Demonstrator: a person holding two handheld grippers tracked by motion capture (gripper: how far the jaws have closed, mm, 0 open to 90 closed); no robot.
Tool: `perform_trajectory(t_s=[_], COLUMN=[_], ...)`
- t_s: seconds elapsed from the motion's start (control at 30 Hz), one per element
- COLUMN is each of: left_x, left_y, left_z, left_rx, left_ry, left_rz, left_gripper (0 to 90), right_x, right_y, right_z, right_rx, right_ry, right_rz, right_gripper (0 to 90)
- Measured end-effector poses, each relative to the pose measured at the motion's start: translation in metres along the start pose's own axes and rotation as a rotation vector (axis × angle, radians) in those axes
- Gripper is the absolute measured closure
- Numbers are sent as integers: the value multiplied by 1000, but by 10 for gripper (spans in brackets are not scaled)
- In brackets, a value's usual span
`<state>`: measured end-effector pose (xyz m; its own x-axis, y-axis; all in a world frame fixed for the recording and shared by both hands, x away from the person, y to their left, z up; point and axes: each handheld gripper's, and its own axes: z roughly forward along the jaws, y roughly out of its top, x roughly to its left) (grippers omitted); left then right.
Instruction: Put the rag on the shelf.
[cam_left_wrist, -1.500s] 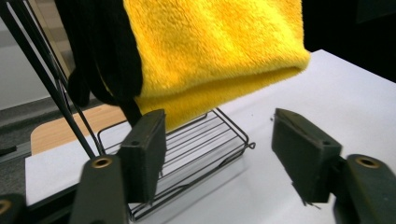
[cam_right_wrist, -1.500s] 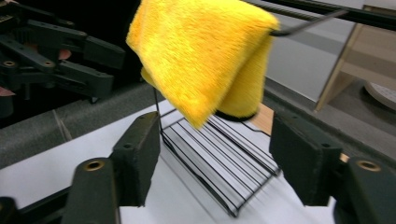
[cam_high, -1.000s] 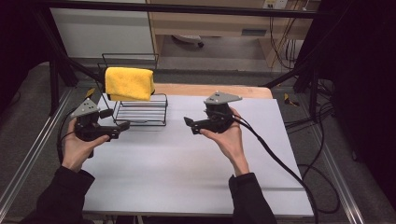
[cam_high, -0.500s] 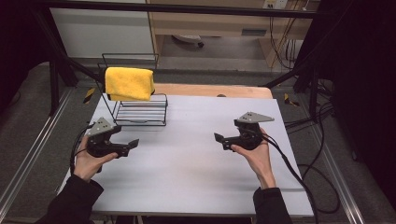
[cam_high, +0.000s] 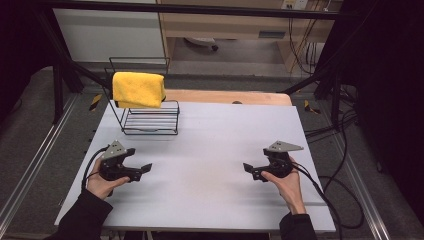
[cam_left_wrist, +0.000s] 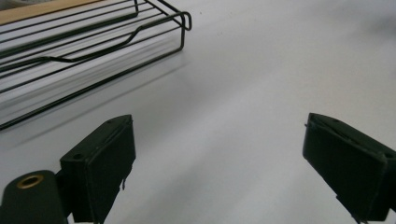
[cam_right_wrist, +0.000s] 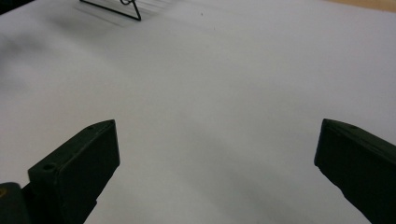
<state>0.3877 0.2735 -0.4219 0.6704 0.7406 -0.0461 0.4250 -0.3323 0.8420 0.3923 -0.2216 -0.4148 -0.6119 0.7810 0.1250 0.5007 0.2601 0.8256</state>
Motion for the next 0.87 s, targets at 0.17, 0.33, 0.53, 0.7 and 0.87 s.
perform_trajectory(t_s=[0.17, 0.33, 0.53, 0.7, 0.87], left_x=[0, -2, -2, -3, -4], left_y=[-8, -14, -19, -21, -22], left_z=[4, 8, 6, 6, 7], left_rx=[15, 36, 33, 37, 40], left_ry=[-3, 4, 3, -3, -5], left_rz=[10, 22, 26, 28, 34], left_gripper=[95, 94, 92, 92, 91], right_x=[-9, -16, -22, -25, -24], right_y=[-21, -37, -50, -54, -55], right_z=[-3, -8, -13, -16, -15], right_rx=[27, 43, 45, 34, 46], right_ry=[21, 25, 26, 24, 26], right_rz=[10, 21, 32, 45, 39], right_gripper=[7, 6, 6, 7, 7])
